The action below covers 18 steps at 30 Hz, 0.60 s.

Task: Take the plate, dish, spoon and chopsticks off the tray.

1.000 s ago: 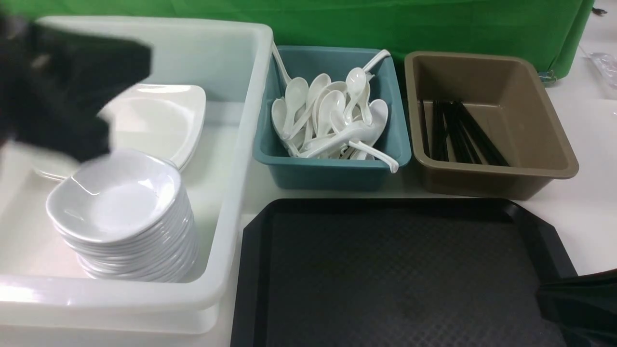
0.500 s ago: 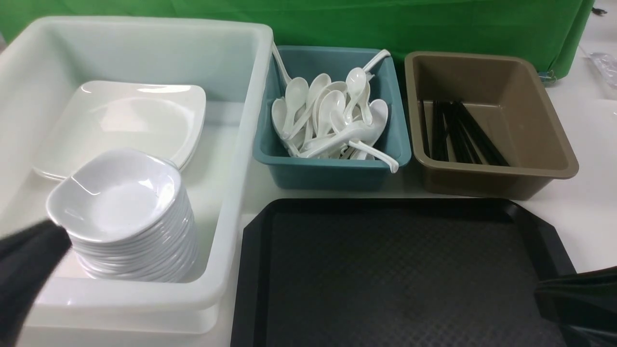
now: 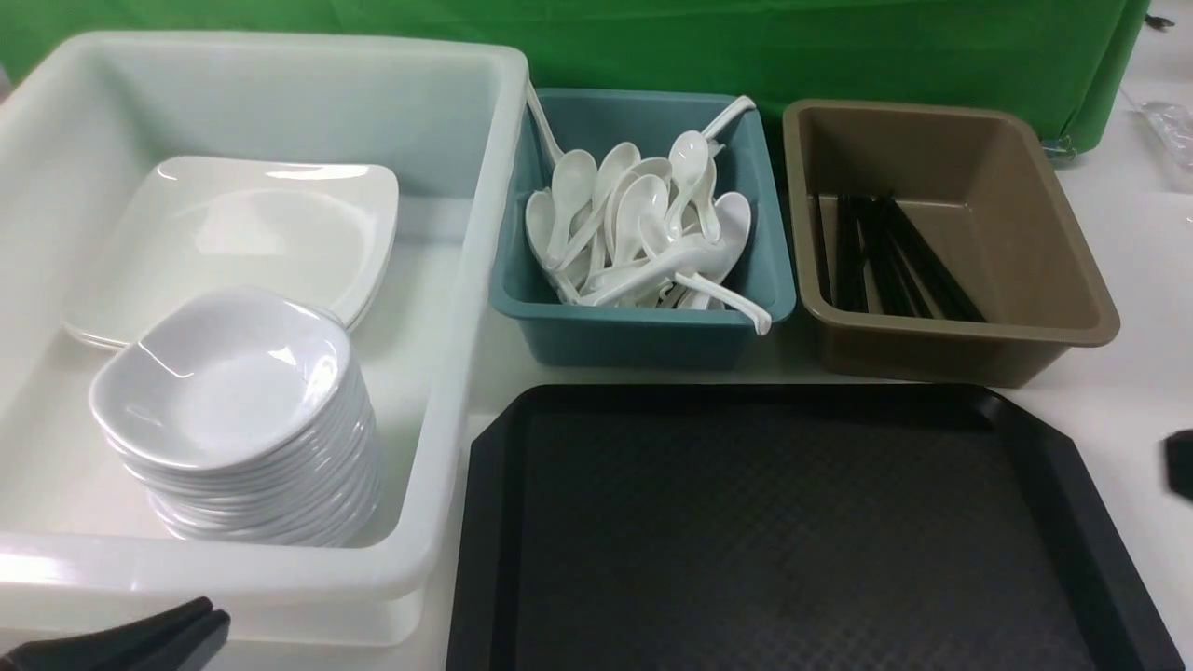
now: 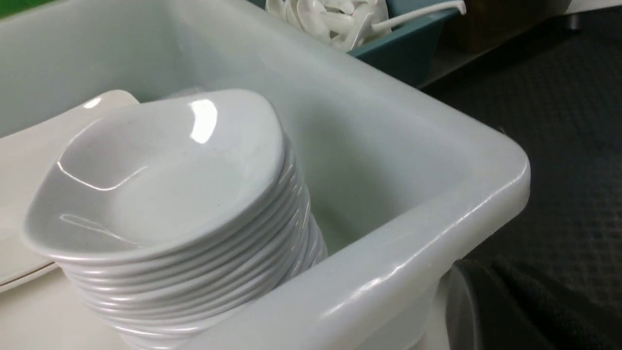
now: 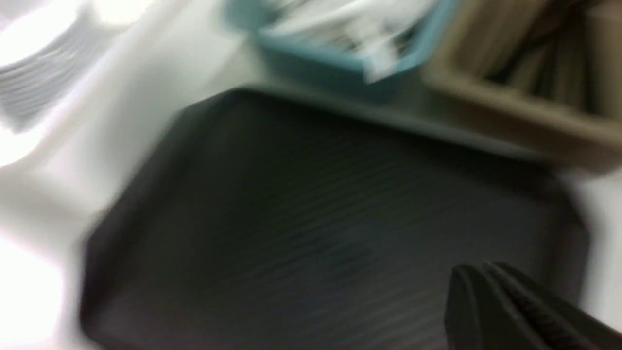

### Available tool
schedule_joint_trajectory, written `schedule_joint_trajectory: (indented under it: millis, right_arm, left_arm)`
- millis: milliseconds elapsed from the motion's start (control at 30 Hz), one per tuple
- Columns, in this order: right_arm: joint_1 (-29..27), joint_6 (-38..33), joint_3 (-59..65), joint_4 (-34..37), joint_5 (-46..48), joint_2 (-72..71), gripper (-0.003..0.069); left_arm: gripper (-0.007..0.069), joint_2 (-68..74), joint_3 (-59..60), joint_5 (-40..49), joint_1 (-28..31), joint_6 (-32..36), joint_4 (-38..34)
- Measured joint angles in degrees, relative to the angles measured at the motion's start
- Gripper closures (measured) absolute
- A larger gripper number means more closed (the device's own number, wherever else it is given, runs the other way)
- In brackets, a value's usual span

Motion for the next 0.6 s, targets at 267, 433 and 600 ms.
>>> schedule_joint_trajectory:
  millis: [267,433,600]
  right_arm:
    - [-20.6,-12.3,25.3,1.0,-19.1,-18.4,0.0643]
    - [-25.3,-11.2,39.5,1.1,-27.9,-29.1,0.0643]
    - [-25.8,-6.3,44.2,1.3,-25.1,-33.6,0.0643]
  left_arm:
    - [0.0615,0.0,0.1,0.1,0.0,0.0,0.7]
    - [0.0615,0.0,0.1,0.1,0.0,0.0,0.8]
    - [0.0615,-0.1,0.1,0.2,0.0,0.0,0.9]
